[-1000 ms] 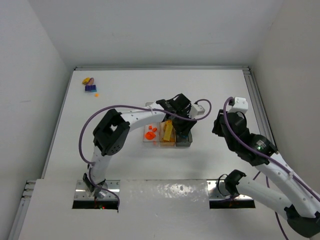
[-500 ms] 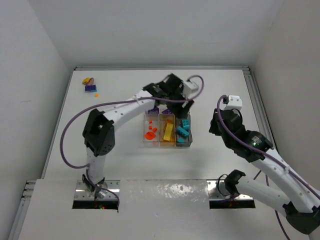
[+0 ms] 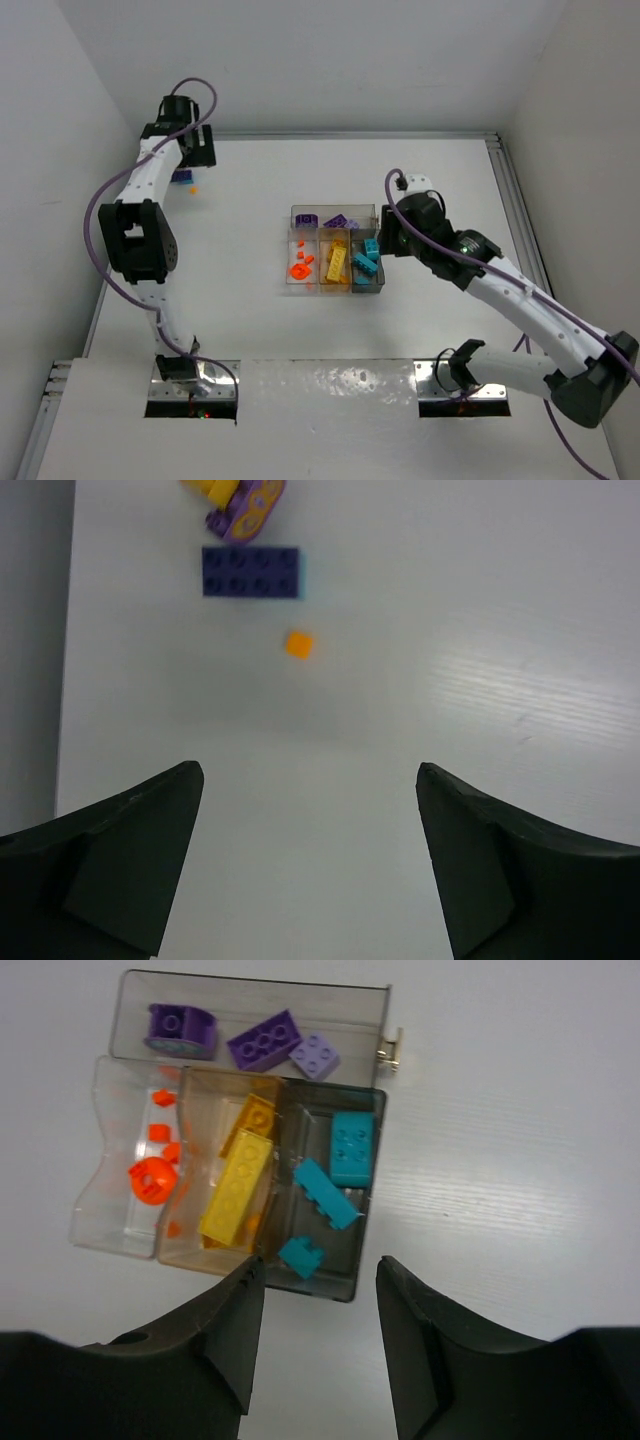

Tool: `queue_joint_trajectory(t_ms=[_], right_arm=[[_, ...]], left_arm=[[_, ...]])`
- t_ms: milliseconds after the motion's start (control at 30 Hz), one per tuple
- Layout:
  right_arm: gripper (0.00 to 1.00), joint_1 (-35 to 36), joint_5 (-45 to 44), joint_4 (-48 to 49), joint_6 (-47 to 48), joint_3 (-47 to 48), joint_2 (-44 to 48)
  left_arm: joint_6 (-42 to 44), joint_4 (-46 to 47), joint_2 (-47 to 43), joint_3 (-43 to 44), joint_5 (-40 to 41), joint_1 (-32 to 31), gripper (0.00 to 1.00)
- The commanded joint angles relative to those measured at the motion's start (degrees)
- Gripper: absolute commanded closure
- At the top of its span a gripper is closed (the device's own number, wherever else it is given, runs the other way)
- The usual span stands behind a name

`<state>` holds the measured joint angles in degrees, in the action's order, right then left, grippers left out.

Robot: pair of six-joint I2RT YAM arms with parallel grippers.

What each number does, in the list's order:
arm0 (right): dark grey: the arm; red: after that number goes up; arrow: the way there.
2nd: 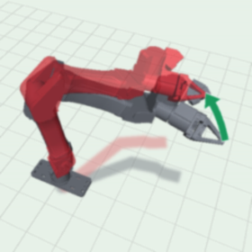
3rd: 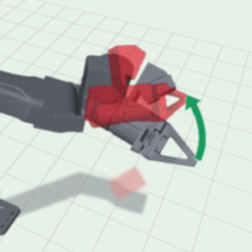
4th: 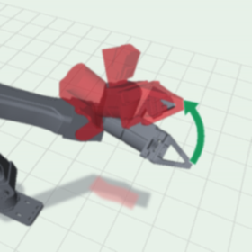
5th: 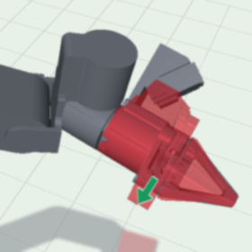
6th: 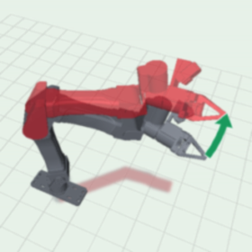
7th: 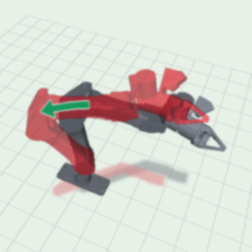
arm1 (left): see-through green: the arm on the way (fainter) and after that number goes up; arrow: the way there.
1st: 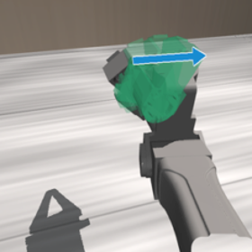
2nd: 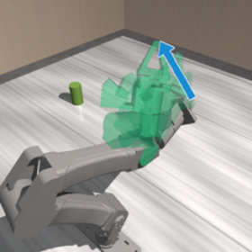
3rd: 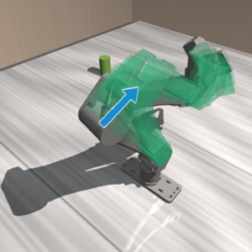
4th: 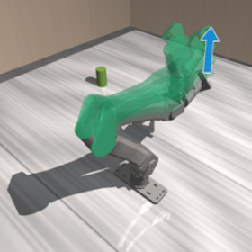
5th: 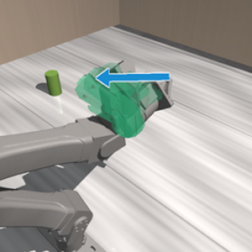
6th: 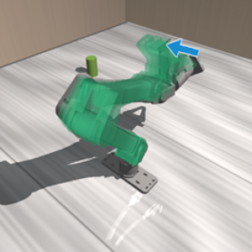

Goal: Sort the legos into containers by color

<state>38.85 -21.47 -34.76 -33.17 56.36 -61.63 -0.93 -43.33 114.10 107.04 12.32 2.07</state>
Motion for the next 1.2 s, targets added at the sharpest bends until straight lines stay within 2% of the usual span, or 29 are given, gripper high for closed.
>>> queue_joint_trajectory(t_ms=[0,67,167,300,467,567,733,1167], right_arm=[[0.52,0.26,7.22,4.62,-0.75,7.07,-3.93],[0.52,0.17,9.87,4.44,-1.02,9.46,-7.62],[0.53,0.26,9.96,6.71,-2.86,10.09,-9.91],[0.54,0.26,10.22,9.8,-4.01,7.98,-10.27],[0.55,0.26,9.87,9.28,-1.03,6.57,-10.36],[0.55,0.26,9.26,8.66,-0.06,4.82,-9.66],[0.55,0.26,7.76,9.1,0.82,2.97,-8.69],[0.55,0.26,7.15,8.75,1.26,5.51,-10.27]], left_arm=[[-1.18,-5.0,2.61,0.88,-3.07,5.55,0.14],[0.66,-4.57,2.27,-0.43,-9.2,8.38,0.17],[5.14,-2.64,1.12,-2.8,-17.47,12.78,0.27],[11.2,-4.22,2.52,-1.4,-20.49,13.05,0.36],[11.56,-3.77,10.07,3.42,-16.11,13.05,0.41],[13.93,-3.96,15.17,7.39,-16.1,12.09,0.42],[20.87,4.64,15.71,1.24,-12.58,8.4,0.45],[19.74,6.15,23.44,5.46,-8.01,8.22,0.49]])
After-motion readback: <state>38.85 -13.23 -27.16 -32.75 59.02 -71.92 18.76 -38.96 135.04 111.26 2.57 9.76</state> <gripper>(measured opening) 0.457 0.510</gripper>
